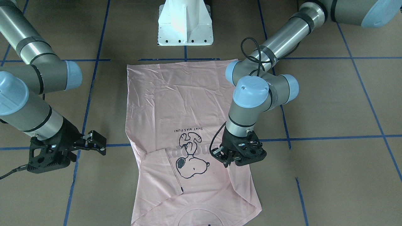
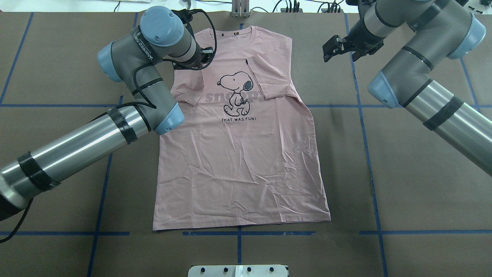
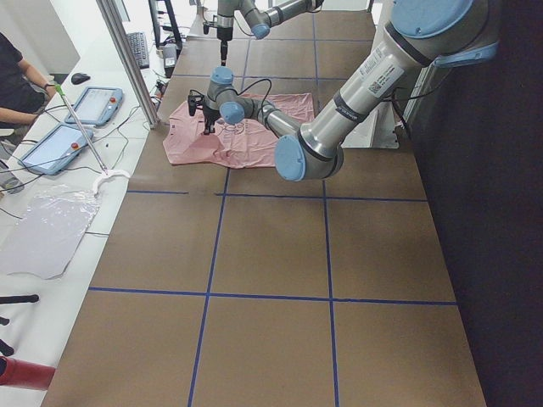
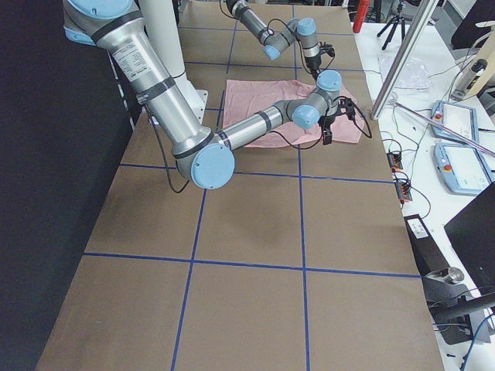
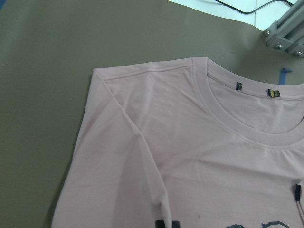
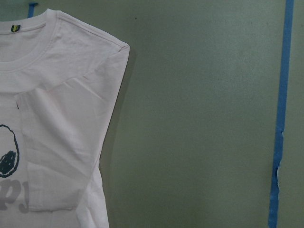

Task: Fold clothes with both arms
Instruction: 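Grasp the other sleeve with the left gripper and fold it inward, then move both grippers down to the hem corners nearest the robot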

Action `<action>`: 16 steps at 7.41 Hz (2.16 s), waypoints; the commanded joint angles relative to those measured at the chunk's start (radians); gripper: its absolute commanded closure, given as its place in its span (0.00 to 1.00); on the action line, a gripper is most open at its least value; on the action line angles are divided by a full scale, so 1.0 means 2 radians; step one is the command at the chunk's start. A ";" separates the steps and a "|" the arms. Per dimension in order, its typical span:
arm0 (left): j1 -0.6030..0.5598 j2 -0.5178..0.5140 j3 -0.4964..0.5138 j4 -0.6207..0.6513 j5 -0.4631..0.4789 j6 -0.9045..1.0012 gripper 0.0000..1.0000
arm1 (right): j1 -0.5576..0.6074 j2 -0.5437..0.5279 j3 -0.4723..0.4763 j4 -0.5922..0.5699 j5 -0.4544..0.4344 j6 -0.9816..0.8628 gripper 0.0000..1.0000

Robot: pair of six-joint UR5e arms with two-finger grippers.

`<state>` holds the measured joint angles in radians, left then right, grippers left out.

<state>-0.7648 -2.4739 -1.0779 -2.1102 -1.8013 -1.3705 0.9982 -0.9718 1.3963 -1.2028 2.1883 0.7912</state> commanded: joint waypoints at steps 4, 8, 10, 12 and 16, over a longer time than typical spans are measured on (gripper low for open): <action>0.010 0.023 -0.036 -0.058 -0.001 0.000 0.00 | -0.009 -0.017 0.022 -0.001 -0.003 0.014 0.00; 0.033 0.144 -0.238 0.022 -0.003 0.003 0.00 | -0.095 -0.160 0.191 -0.005 -0.036 0.166 0.00; 0.071 0.229 -0.362 0.074 0.002 0.000 0.00 | -0.157 -0.258 0.285 -0.005 -0.098 0.194 0.00; 0.101 0.273 -0.425 0.109 0.029 0.000 0.00 | -0.259 -0.277 0.326 -0.004 -0.179 0.276 0.00; 0.104 0.274 -0.424 0.109 0.029 -0.002 0.00 | -0.371 -0.279 0.334 -0.034 -0.277 0.320 0.00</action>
<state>-0.5577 -1.9273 -1.9267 -1.8930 -1.7427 -1.3743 0.2894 -1.5282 2.0667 -1.2449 1.6541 1.4253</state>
